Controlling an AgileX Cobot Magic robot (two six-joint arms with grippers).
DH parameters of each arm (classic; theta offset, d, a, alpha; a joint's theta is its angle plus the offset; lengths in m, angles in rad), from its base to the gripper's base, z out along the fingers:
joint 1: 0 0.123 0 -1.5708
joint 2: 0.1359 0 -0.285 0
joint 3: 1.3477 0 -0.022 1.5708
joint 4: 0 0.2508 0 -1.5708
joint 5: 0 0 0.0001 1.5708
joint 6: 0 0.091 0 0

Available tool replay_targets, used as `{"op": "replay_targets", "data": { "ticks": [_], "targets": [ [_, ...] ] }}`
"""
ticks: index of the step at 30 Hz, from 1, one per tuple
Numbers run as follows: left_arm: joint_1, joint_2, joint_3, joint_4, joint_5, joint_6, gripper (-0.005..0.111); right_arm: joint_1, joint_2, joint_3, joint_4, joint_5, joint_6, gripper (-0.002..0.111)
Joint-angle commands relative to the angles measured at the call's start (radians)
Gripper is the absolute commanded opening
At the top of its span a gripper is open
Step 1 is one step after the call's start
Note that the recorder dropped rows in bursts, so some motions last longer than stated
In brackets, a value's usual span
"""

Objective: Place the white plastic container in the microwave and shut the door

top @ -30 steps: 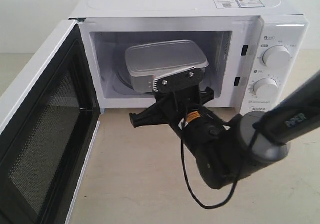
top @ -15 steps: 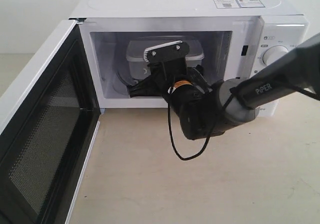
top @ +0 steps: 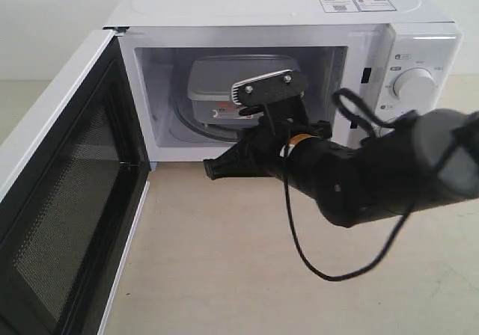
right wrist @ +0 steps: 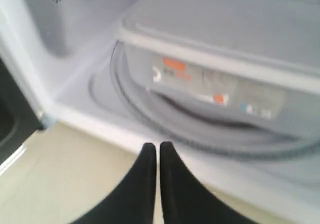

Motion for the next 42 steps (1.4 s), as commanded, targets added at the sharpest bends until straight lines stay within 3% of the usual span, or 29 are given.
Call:
{"op": "replay_targets", "data": {
  "ticks": [1,10,18,26,42],
  "targets": [
    [0.001,-0.003,0.003,-0.003,-0.003,-0.007,0.004,0.001,-0.209,0.086,-0.001,0.221,-0.009,0.0],
    [0.001,-0.003,0.003,-0.003,-0.003,-0.007,0.004,0.001,-0.608,0.257,0.013,0.562,0.018,0.0],
    [0.001,-0.003,0.003,-0.003,-0.003,-0.007,0.004,0.001,-0.884,0.348,0.025,1.017,0.102,0.0],
    [0.001,-0.003,0.003,-0.003,-0.003,-0.007,0.004,0.001,-1.047,0.348,0.029,1.036,0.195,0.0],
    [0.001,-0.003,0.003,-0.003,-0.003,-0.007,0.004,0.001,-1.053,0.374,0.025,1.127,0.201,0.0]
  ]
}}
